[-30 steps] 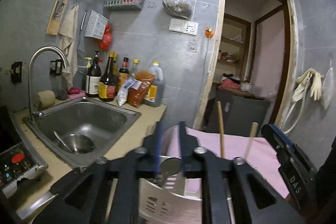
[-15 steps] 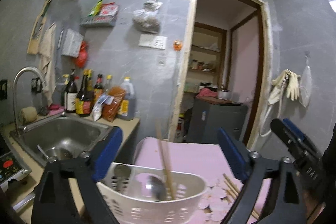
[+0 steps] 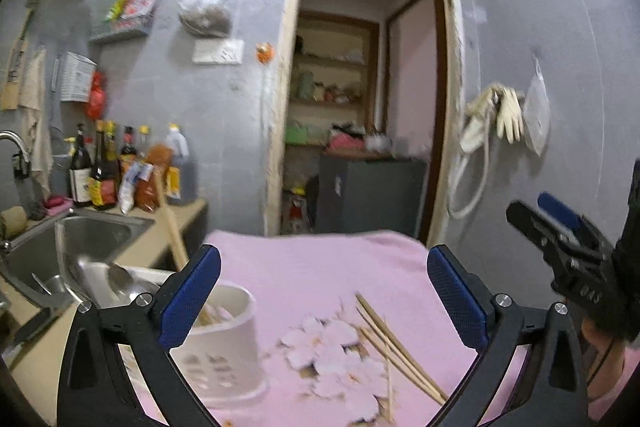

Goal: Organize utensils
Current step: 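Move both grippers back over the chopsticks on the cloth, then grasp a chopstick with the left gripper while the right gripper grasps another chopstick, then lift both held chopsticks upright and carry them over the white holder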

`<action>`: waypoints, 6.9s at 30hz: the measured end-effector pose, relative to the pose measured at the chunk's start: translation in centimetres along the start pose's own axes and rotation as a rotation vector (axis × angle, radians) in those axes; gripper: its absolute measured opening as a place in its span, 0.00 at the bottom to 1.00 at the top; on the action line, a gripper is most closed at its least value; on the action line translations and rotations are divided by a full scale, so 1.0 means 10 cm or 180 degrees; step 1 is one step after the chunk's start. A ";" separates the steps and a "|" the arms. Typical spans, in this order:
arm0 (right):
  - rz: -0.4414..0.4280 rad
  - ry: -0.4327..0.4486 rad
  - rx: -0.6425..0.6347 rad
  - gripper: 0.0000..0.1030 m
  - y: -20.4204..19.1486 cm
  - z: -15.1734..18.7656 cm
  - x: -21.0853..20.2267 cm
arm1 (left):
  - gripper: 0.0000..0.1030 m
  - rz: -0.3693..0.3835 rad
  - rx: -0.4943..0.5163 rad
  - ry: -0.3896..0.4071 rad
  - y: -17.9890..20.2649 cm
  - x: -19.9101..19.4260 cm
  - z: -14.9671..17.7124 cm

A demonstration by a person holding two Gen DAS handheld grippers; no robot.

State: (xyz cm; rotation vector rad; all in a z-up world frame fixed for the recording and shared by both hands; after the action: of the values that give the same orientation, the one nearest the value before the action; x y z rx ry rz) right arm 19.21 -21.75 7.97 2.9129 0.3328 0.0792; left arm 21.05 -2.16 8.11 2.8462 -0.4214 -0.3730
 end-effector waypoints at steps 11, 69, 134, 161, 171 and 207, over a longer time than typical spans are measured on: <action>-0.0110 -0.0615 0.0037 0.99 0.37 0.52 0.12 | 0.98 -0.0084 0.0314 -0.1022 0.23 0.63 0.69; -0.1327 -0.3073 -0.0101 0.19 -0.35 1.56 1.59 | 0.03 -0.0406 0.0123 -0.2883 -0.13 1.22 1.19; -0.0767 0.0964 0.0746 0.05 -1.59 -0.60 0.79 | 0.02 -0.0342 -0.1215 0.1456 -1.87 -0.66 -0.68; -0.1042 0.0504 0.0840 0.05 -1.77 -0.16 1.17 | 0.02 -0.0268 -0.1293 0.1283 -2.13 -0.40 -0.34; -0.1219 0.0397 0.1127 0.05 -1.63 -0.12 1.18 | 0.02 -0.0216 -0.1350 0.1331 -2.10 -0.45 -0.40; -0.1340 0.0561 0.1349 0.06 -1.45 -0.33 1.23 | 0.02 -0.0222 -0.1199 0.1268 -2.03 -0.38 -0.33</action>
State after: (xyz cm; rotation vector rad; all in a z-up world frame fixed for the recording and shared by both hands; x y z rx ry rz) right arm 27.81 -4.44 8.50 3.1695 1.1055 0.2237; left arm 23.51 18.51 6.56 2.4827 -0.1521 0.0992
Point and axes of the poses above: each gripper's, at about its wrist camera, not at the fingertips, and x roughly the way its jaws point, y to its right, z to its underside, the point moved 3 cm from there along x, roughly the way its jaws point, and after that the axes turned 12 degrees about -x, right-handed, at the moved point
